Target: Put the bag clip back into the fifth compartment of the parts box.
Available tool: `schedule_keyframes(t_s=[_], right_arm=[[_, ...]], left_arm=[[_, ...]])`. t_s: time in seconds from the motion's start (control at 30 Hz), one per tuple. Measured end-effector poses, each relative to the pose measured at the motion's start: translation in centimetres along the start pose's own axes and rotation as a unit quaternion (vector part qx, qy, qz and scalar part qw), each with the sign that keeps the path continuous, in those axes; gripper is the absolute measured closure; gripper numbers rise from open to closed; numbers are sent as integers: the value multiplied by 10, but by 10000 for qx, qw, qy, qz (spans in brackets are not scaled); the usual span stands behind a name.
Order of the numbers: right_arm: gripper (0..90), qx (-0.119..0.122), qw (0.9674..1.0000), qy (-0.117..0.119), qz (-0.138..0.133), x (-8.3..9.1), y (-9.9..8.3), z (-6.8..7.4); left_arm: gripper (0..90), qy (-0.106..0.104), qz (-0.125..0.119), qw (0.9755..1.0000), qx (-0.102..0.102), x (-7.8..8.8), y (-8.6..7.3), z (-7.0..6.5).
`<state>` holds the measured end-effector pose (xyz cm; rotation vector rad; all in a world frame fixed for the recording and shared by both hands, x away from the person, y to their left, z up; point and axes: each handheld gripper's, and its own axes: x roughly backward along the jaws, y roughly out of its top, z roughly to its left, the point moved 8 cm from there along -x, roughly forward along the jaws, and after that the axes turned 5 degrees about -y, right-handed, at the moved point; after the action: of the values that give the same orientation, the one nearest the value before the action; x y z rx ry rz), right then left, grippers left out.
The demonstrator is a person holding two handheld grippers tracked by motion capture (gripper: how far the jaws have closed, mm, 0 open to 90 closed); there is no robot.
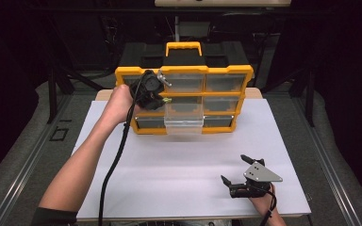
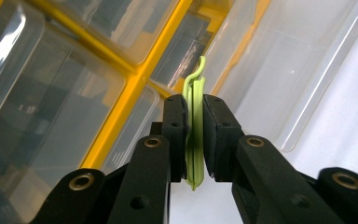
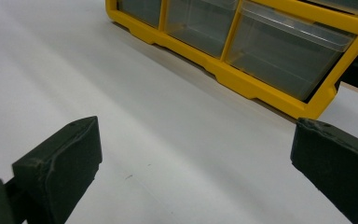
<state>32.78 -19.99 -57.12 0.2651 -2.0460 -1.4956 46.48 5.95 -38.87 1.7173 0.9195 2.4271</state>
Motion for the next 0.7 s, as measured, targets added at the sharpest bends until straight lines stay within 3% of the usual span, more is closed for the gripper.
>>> schedule_keyframes(t_s=[0.7], right_arm=[[15,-5,10000,2,27,-1,-1,0]], left_arm=[[802,-202,0,9997,-161,-14,17,-12]])
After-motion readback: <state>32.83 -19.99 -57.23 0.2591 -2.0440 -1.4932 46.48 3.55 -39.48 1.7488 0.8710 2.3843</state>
